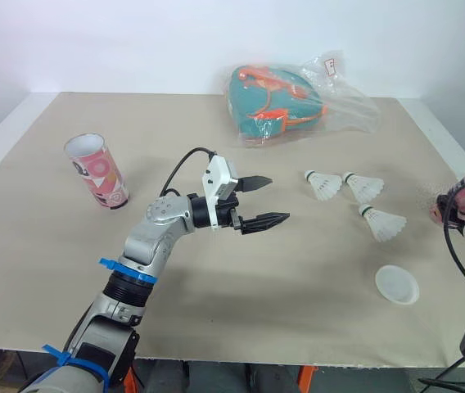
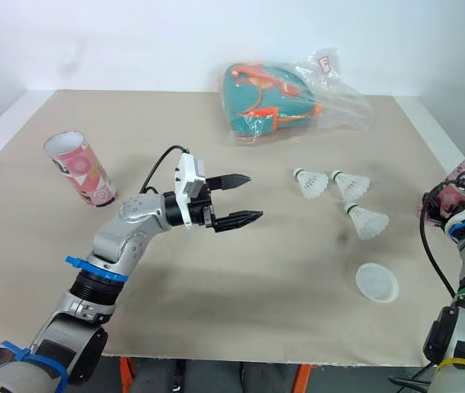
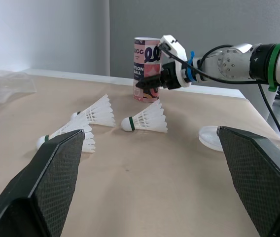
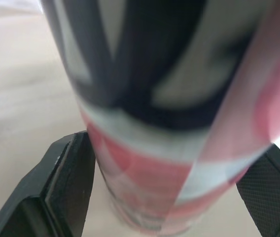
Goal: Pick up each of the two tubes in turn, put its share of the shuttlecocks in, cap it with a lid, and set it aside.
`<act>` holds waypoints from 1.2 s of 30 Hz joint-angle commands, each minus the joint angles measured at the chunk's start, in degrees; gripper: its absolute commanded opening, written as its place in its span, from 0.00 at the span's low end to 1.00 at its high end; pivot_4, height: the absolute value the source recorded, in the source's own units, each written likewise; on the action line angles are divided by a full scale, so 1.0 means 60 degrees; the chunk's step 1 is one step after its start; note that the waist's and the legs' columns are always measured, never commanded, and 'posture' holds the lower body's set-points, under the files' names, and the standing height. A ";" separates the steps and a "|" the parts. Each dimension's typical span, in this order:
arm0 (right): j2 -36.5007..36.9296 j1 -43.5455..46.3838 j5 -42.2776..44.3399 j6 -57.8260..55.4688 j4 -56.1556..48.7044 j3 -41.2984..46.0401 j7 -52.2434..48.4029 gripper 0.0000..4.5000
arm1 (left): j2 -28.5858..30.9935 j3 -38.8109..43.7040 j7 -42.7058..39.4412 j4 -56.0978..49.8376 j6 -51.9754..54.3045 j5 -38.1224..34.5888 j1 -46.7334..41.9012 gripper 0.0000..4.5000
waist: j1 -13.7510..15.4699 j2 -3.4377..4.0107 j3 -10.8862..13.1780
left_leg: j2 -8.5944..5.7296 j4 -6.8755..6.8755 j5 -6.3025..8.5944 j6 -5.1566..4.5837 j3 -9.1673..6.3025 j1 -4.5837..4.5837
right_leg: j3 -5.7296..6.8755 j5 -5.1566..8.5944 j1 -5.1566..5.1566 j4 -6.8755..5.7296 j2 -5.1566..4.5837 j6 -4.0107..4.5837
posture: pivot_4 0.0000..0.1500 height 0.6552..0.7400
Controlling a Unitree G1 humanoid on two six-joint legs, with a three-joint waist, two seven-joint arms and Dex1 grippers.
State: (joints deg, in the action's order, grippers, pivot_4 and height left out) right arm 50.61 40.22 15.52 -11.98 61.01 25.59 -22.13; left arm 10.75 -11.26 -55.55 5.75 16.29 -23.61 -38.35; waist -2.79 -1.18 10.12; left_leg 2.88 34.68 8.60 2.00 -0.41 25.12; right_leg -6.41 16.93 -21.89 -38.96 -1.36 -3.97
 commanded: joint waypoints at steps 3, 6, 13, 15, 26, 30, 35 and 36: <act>0.0414 -0.0132 -0.0056 -0.0032 -0.0282 0.0087 0.0111 0.99 | -0.0026 0.0136 -0.0080 -0.0113 -0.0178 -0.0030 -0.0044 1.00 | 0.0000 0.0000 0.0000 | 0.0000 0.0000 0.0000 0.0000 0.0000 0.0000 | 0.0000 0.0000 0.0000 0.0000 -0.0001 0.0000 | 1.00 1.00; 0.0514 -0.0251 -0.0062 -0.0059 -0.0482 0.0113 0.0144 0.99 | -0.0047 0.0149 -0.0086 -0.0095 -0.0179 -0.0053 -0.0050 1.00 | 0.0001 0.0000 0.0000 | 0.0000 0.0000 0.0000 0.0000 0.0000 0.0000 | 0.0000 0.0000 0.0001 0.0000 -0.0001 0.0000 | 1.00 1.00; 0.0676 -0.1274 0.0301 -0.0875 -0.1767 0.0288 -0.0675 0.99 | -0.0021 0.0193 -0.0117 -0.0206 0.0050 -0.0191 0.0065 1.00 | 0.0005 0.0001 -0.0001 | -0.0001 -0.0001 0.0000 0.0000 -0.0002 0.0000 | 0.0001 0.0002 0.0001 0.0000 -0.0001 -0.0003 | 1.00 1.00; 0.0702 -0.1768 0.0503 -0.1260 -0.2290 0.0429 -0.0997 0.99 | 0.0027 0.0212 -0.0164 -0.0266 0.0107 -0.0230 0.0117 1.00 | 0.0005 0.0001 -0.0001 | -0.0001 0.0000 0.0000 0.0000 -0.0003 0.0001 | 0.0002 0.0002 0.0003 0.0000 -0.0001 -0.0004 | 1.00 1.00; 0.1049 -0.4749 0.1893 -0.3064 -0.6781 0.0554 -0.4513 0.99 | 0.0939 0.0351 -0.0066 -0.0715 0.0251 0.0133 0.0630 1.00 | -0.0033 0.0036 -0.0014 | -0.0001 0.0012 0.0001 -0.0005 -0.0007 -0.0005 | 0.0001 0.0004 0.0010 -0.0001 0.0004 -0.0016 | 1.00 1.00; 0.0886 -0.5088 0.2794 -0.3736 -1.0355 -0.0119 -0.5170 0.99 | 0.1499 0.0955 0.0968 -0.1665 0.0916 0.0131 0.1744 1.00 | -0.0195 0.0052 -0.0020 | 0.0004 0.0014 0.0000 -0.0004 -0.0016 -0.0011 | -0.0002 0.0015 0.0013 -0.0006 0.0008 -0.0038 | 1.00 1.00; -0.0315 -0.2779 0.3900 -0.4158 -1.2836 -0.1811 -0.5109 0.99 | 0.2262 0.1655 0.2379 -0.3908 0.2599 -0.0048 0.4422 1.00 | -0.0392 0.0035 -0.0011 | 0.0031 0.0025 -0.0004 -0.0004 -0.0058 -0.0031 | -0.0006 0.0013 0.0024 -0.0010 0.0049 -0.0043 | 1.00 1.00; -0.0663 -0.2312 0.4080 -0.4224 -1.2946 -0.2144 -0.5170 0.99 | 0.2199 0.1899 0.2716 -0.4432 0.2832 -0.0242 0.4904 1.00 | -0.0195 0.0011 0.0002 | 0.0029 0.0026 -0.0004 -0.0004 -0.0069 -0.0029 | 0.0001 0.0014 0.0025 -0.0011 0.0050 -0.0043 | 1.00 1.00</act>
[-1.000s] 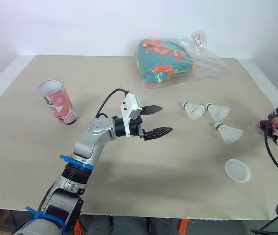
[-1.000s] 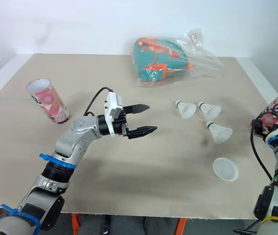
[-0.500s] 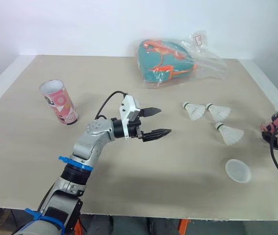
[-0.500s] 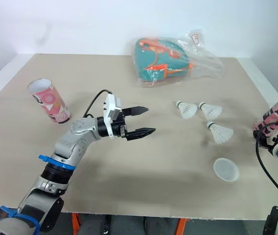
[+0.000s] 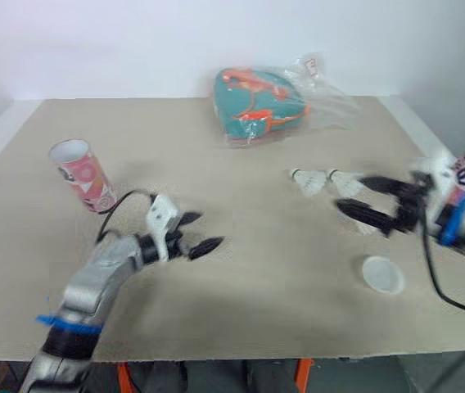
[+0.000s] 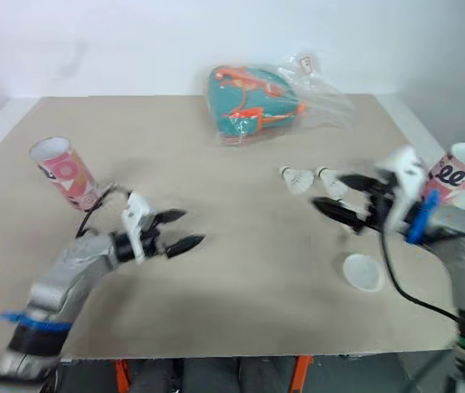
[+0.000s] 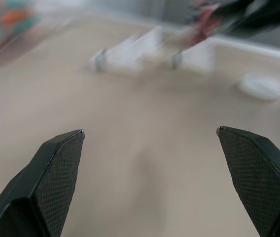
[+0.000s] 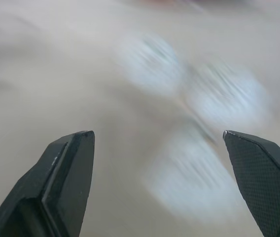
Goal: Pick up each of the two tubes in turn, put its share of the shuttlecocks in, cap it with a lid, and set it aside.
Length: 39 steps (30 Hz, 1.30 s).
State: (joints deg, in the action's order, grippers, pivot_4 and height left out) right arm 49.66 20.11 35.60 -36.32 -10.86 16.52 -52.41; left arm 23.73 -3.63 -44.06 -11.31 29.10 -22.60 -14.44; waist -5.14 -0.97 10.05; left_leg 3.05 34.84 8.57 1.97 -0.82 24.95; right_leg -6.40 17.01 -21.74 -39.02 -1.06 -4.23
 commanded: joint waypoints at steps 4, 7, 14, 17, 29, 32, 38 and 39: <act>-0.1746 0.2293 0.0521 0.0120 -0.0540 -0.2162 -0.0403 0.99 | -0.0426 0.1350 0.2301 -0.2884 0.0987 -0.0368 0.2357 1.00 | 0.0493 -0.0086 0.0030 | -0.0046 0.0007 -0.0042 0.0000 -0.0037 0.0055 | 0.0048 -0.0015 0.0010 0.0011 -0.0046 0.0028 | 1.00 1.00; -0.2510 0.2735 -0.0701 0.1140 0.0917 -0.3389 -0.0722 0.99 | -0.1199 0.1895 0.4048 -0.3261 0.0680 0.0335 0.3139 1.00 | 0.0421 -0.0098 0.0022 | -0.0043 0.0004 -0.0040 0.0001 -0.0024 0.0051 | 0.0035 -0.0027 0.0015 0.0030 -0.0048 0.0042 | 1.00 1.00; -0.3639 0.3037 -0.1534 0.2104 0.1964 -0.4171 -0.1048 0.99 | -0.2143 0.2760 0.6411 -0.2812 -0.0264 0.1777 0.3481 1.00 | 0.0431 -0.0106 0.0028 | -0.0022 -0.0011 -0.0043 0.0000 -0.0057 0.0042 | 0.0059 -0.0028 0.0006 0.0005 -0.0007 0.0075 | 1.00 1.00; -0.3858 0.2902 -0.1609 0.2136 0.1904 -0.4146 -0.0992 0.99 | -0.2204 0.2989 0.6684 -0.2403 -0.0505 0.1888 0.3256 1.00 | 0.0430 -0.0107 0.0028 | -0.0028 -0.0011 -0.0042 0.0002 -0.0049 0.0044 | 0.0056 -0.0026 0.0010 0.0010 -0.0018 0.0070 | 1.00 1.00; -0.4228 0.2053 -0.1609 0.1795 0.0859 -0.3707 0.0177 0.99 | -0.1080 0.3345 0.5858 0.0691 -0.1557 0.1820 0.0881 1.00 | 0.0425 -0.0108 0.0029 | -0.0025 -0.0024 -0.0047 0.0011 -0.0054 0.0049 | 0.0062 -0.0028 -0.0003 0.0008 -0.0009 0.0074 | 1.00 1.00; -0.4188 0.1982 -0.1713 0.1742 0.0805 -0.3711 0.0318 0.99 | -0.0936 0.3409 0.5901 0.1608 -0.1902 0.1889 0.0181 1.00 | 0.0429 -0.0109 0.0029 | -0.0023 -0.0032 -0.0049 0.0013 -0.0061 0.0049 | 0.0066 -0.0029 -0.0007 0.0007 -0.0003 0.0076 | 1.00 1.00; -0.4035 0.1904 -0.1789 0.1571 0.0518 -0.3624 0.0522 0.99 | -0.0821 0.3323 0.5859 0.4315 -0.2945 0.2035 -0.1710 1.00 | 0.0430 -0.0111 0.0029 | -0.0027 -0.0032 -0.0053 0.0018 -0.0059 0.0053 | 0.0066 -0.0029 -0.0007 0.0008 -0.0007 0.0073 | 1.00 1.00; -0.4010 0.1864 -0.1765 0.1524 0.0420 -0.3622 0.0540 0.99 | -0.0819 0.3297 0.5809 0.4645 -0.3081 0.2038 -0.1900 1.00 | 0.0433 -0.0112 0.0029 | -0.0029 -0.0033 -0.0053 0.0018 -0.0058 0.0054 | 0.0065 -0.0028 -0.0007 0.0009 -0.0010 0.0071 | 1.00 1.00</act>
State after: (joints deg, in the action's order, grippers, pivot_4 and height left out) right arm 25.22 31.30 24.46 -27.16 -5.28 -6.57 -49.50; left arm 18.43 15.75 -9.09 15.30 12.87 -10.48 -24.89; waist -2.55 -1.64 10.23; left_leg 2.87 34.63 8.26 2.08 -1.19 25.29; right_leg -6.00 16.85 -21.81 -38.96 -1.10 -3.80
